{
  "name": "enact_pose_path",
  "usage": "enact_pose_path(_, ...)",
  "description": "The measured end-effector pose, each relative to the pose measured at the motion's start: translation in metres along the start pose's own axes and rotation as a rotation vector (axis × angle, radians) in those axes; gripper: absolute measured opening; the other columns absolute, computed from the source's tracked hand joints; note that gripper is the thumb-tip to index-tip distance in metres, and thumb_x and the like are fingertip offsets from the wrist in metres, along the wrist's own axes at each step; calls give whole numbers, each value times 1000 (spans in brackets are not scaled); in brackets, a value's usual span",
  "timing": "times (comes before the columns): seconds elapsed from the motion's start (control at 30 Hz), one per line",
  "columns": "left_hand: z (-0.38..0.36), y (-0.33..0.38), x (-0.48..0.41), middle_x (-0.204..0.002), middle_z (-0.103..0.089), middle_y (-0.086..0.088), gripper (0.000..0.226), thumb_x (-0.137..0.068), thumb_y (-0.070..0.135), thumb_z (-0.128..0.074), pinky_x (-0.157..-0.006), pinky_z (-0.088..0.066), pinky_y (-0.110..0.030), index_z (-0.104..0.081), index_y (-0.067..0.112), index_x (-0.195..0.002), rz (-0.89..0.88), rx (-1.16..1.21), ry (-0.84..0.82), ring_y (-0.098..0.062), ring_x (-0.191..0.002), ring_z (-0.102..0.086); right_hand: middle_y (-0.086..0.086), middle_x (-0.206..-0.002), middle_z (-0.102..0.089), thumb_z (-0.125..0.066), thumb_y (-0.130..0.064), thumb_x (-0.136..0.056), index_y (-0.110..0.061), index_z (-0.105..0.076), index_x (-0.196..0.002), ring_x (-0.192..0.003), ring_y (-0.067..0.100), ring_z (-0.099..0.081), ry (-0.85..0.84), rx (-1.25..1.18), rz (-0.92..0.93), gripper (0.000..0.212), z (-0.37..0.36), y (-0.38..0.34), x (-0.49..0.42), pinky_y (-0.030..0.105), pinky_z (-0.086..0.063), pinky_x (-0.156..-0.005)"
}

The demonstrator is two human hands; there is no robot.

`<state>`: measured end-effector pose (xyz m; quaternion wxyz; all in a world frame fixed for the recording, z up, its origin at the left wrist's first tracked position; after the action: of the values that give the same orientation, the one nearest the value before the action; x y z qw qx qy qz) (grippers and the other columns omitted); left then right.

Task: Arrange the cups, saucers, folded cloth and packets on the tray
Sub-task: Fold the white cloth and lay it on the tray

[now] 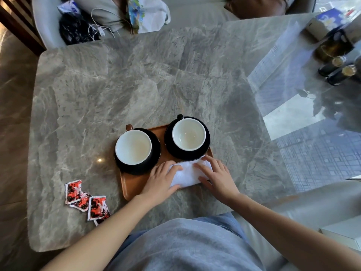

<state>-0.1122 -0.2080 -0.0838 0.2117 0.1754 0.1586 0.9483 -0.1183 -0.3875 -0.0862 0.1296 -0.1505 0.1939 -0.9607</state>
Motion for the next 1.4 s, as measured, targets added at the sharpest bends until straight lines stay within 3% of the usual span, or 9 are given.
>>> enact_pose_path(0.2,0,5,5,-146,-29,0,56,-86,42,-50,-113,-21,-36,-31,29,-137,-2,-35,-10,-19,-138,-26,3,-149,-34,-47,-36,-93,-33,-40,-138,-136,26,-30,-3,44,11,46,4,-5,2,45,-26,-111)
enact_pose_path(0.3,-3,9,15,-159,-6,-7,71,-88,44,-48,-117,-9,-49,-15,27,-148,-9,-136,-11,-28,-147,-5,6,-146,-39,-48,-33,-92,-33,-44,-136,-140,29,-27,73,68,54,44,11,-15,5,54,-20,-115)
enact_pose_path(0.43,-20,14,23,-155,24,-5,80,-91,54,-35,-114,6,-56,14,23,-146,-19,-254,-91,-30,-140,24,5,-148,-40,-45,-35,-93,-33,-36,-142,-141,28,-27,44,120,209,50,3,-34,7,55,-20,-116)
enact_pose_path(0.57,-23,11,21,-153,28,-5,87,-89,58,-34,-114,4,-57,29,25,-140,-16,-253,-102,-31,-143,18,9,-157,-23,-40,-41,-94,-32,-24,-148,-147,28,-11,-7,155,187,58,-11,-23,10,55,-15,-117)
enact_pose_path(0.73,-29,9,21,-148,37,-4,95,-87,61,-37,-114,4,-57,38,27,-135,-31,-245,-129,-29,-137,31,9,-160,6,-34,-51,-94,-32,1,-151,-147,23,14,-64,211,128,69,-30,-3,19,52,-8,-119)
enact_pose_path(1.1,-34,6,15,-138,49,-3,106,-83,66,-40,-113,10,-56,49,28,-125,-32,-287,-192,-28,-132,38,14,-160,0,-40,-51,-92,-29,-3,-151,-147,32,3,-57,259,126,73,-25,-11,16,53,-9,-118)
enact_pose_path(1.23,-24,9,17,-144,42,-5,100,-85,64,-38,-113,12,-55,40,25,-133,-65,-309,-153,-26,-136,32,14,-158,-18,-47,-41,-90,-28,-27,-148,-147,32,-8,0,202,131,62,-13,-21,16,54,-12,-117)
enact_pose_path(1.3,-17,8,23,-152,30,-4,91,-87,59,-38,-114,9,-54,25,25,-143,-69,-284,-98,-26,-141,25,11,-154,-31,-45,-36,-88,-26,-39,-141,-145,30,-20,29,194,193,54,-7,-35,12,53,-13,-117)
enact_pose_path(1.4,-7,5,39,-159,3,-5,80,-87,54,-41,-115,-6,-54,-6,20,-149,-42,-246,-22,-27,-146,4,4,-151,-36,-42,-34,-89,-24,-40,-138,-144,24,-22,21,125,284,50,-7,-58,3,46,-10,-118)
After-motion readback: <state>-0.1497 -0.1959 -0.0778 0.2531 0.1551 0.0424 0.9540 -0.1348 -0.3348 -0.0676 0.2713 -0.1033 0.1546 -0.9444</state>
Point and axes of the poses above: each hand's wrist, its own x-axis away from the middle knuckle, its own z-axis out of the back of the hand, y = z × x, the point moved 7 cm from there along -x, towards the middle knuckle
